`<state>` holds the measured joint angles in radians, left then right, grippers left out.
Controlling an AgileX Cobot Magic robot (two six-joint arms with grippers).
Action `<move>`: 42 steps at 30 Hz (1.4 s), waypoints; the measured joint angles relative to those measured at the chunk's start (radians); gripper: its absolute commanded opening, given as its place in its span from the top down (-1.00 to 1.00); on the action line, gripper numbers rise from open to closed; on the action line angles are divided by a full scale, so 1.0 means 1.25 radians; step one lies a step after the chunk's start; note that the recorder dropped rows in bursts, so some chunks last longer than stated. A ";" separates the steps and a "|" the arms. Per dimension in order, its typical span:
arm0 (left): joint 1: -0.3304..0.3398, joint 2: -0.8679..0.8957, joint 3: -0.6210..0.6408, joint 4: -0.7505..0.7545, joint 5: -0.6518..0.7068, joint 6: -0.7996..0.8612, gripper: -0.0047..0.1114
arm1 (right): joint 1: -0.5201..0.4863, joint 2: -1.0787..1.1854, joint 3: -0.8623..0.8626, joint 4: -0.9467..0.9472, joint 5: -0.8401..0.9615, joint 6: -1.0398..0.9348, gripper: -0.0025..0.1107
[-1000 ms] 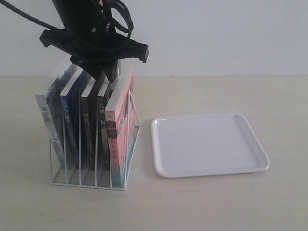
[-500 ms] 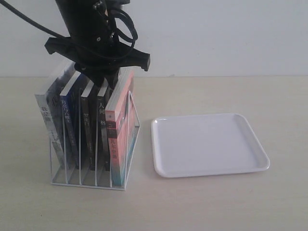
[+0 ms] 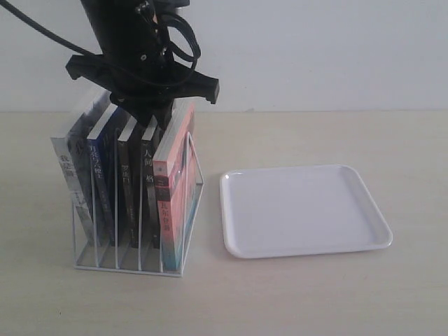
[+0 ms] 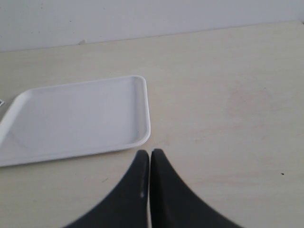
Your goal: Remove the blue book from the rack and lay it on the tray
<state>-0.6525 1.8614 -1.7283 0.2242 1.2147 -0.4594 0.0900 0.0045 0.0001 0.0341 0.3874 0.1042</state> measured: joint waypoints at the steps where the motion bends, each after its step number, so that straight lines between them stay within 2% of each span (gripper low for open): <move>1: 0.000 0.000 0.000 0.000 0.000 0.000 0.51 | 0.000 0.000 0.000 0.000 0.000 0.000 0.96; 28: 0.000 0.004 0.000 0.000 0.002 0.000 0.52 | 0.000 0.000 0.000 0.000 0.000 0.000 0.96; 31: 0.000 0.009 0.002 0.000 0.002 0.000 0.61 | 0.000 0.000 0.000 0.000 0.000 0.000 0.96; 35: 0.000 0.011 0.005 0.000 0.002 0.000 0.84 | 0.000 0.000 0.000 0.000 0.000 0.000 0.96; 42: 0.000 0.011 0.005 0.000 0.002 0.000 0.84 | 0.000 0.000 0.000 0.000 0.000 0.000 0.96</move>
<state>-0.6525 1.8757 -1.7220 0.2242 1.2166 -0.4594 0.0900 0.0045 0.0001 0.0341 0.3874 0.1042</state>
